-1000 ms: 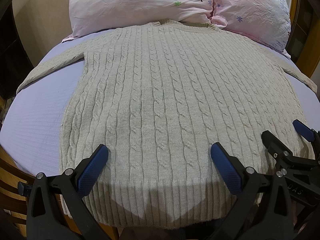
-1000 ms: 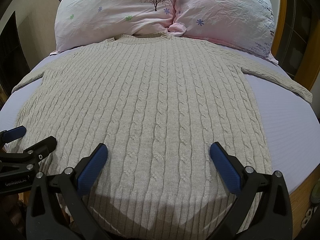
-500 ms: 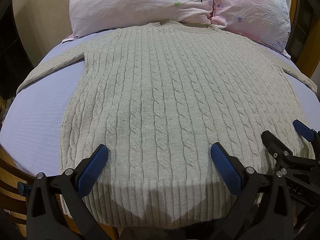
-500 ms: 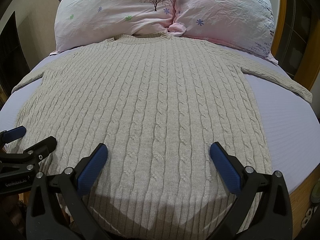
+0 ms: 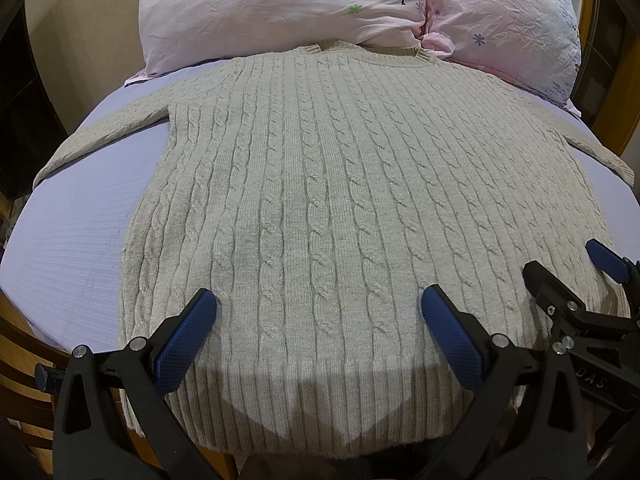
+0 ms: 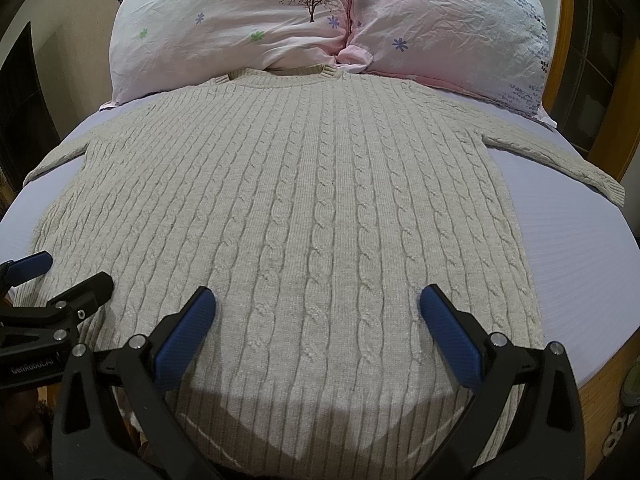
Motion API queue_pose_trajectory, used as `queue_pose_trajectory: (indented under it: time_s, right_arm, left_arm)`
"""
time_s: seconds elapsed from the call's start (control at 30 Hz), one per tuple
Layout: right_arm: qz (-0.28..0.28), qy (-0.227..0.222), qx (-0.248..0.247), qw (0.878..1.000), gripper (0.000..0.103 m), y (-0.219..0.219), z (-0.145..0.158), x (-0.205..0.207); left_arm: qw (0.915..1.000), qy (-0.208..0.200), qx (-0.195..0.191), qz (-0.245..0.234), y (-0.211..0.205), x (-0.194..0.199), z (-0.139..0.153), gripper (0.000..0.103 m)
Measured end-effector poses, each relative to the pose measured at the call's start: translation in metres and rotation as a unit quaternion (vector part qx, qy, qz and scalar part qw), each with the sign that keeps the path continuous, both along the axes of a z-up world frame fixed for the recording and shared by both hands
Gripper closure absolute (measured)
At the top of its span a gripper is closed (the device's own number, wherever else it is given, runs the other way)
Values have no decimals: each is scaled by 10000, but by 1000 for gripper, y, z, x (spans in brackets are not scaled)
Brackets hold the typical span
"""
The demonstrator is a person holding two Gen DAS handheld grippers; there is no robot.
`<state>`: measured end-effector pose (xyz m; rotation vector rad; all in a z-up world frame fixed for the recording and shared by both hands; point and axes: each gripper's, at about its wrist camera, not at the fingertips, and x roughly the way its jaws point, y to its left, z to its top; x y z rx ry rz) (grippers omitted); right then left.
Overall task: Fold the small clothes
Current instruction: 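Grasp a sweater sleeve with the right gripper and fold it across the body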
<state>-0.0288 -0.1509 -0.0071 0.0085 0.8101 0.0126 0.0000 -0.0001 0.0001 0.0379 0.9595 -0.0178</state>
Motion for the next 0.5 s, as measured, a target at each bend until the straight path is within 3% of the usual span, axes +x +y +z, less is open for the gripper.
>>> queue_pose_trajectory:
  time_s: [0.1, 0.2, 0.3, 0.37, 0.43, 0.47, 0.5]
  right_arm:
    - [47, -109, 11, 9999, 2, 0, -2, -2]
    - [414, -616, 19, 9972, 2, -6, -4, -10]
    - [535, -734, 438, 9949, 2, -39, 7, -6]
    - [-61, -1059, 892, 9904, 2, -94, 29, -1]
    - [-890, -1219, 1337, 9795, 3, -159, 44, 8]
    - [-1332, -1210, 1593, 9707, 5, -195, 48, 15]
    - [-1736, -1156, 1819, 9610, 13, -228, 49, 22]
  left_arm:
    - [10000, -4, 4, -12, 0, 0, 0, 1]
    - [9999, -95, 18, -44, 1, -2, 0, 1]
    - [9998, -158, 22, -132, 1, -1, 4, 1]
    - [9996, -158, -108, -208, 5, -2, 6, 1]
    - [9978, -351, -475, -303, 18, 2, 15, 1]
    - [9959, -553, -637, -325, 26, 5, 22, 1]
    - [9946, -675, -711, -340, 31, 8, 27, 1]
